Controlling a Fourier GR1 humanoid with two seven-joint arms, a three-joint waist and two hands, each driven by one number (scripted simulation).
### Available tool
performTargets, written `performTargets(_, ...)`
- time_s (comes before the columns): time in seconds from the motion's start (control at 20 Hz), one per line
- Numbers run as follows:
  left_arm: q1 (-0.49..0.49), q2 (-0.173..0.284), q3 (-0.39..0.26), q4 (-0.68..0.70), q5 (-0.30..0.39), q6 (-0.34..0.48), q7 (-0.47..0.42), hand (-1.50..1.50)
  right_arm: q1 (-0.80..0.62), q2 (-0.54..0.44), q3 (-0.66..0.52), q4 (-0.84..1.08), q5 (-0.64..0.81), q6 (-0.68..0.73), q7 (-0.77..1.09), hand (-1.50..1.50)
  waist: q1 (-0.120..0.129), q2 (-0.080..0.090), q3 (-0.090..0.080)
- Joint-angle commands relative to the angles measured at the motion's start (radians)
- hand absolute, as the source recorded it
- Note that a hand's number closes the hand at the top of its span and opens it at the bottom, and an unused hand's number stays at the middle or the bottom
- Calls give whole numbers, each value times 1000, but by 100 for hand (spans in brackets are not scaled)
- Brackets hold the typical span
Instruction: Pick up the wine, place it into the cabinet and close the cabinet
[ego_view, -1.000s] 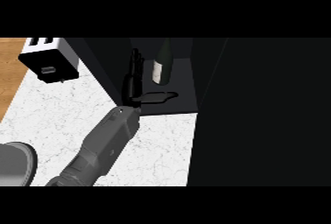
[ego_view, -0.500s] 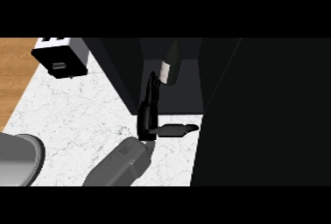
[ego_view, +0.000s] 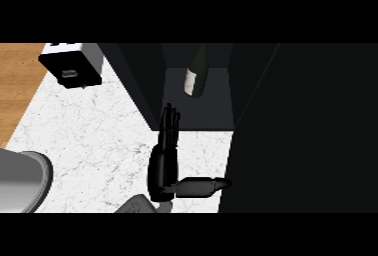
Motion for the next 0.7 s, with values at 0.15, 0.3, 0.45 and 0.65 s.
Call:
performTargets(0.15,169,112,-39,-292,-84,69,73,-150,49,3,26,-97,-38,17,18,-150,-2,2,0)
performTargets(0.3,204,93,-63,-335,-119,85,93,-150,-77,-26,-83,-50,-116,0,109,-150,-1,4,-1)
performTargets(0.45,234,190,-29,-397,-94,-5,103,-150,4,-32,-72,-54,-185,64,51,-150,-3,4,0)
performTargets(0.65,366,260,-83,-504,-110,-59,49,-150,26,-7,-5,-5,-162,89,22,150,2,3,0)
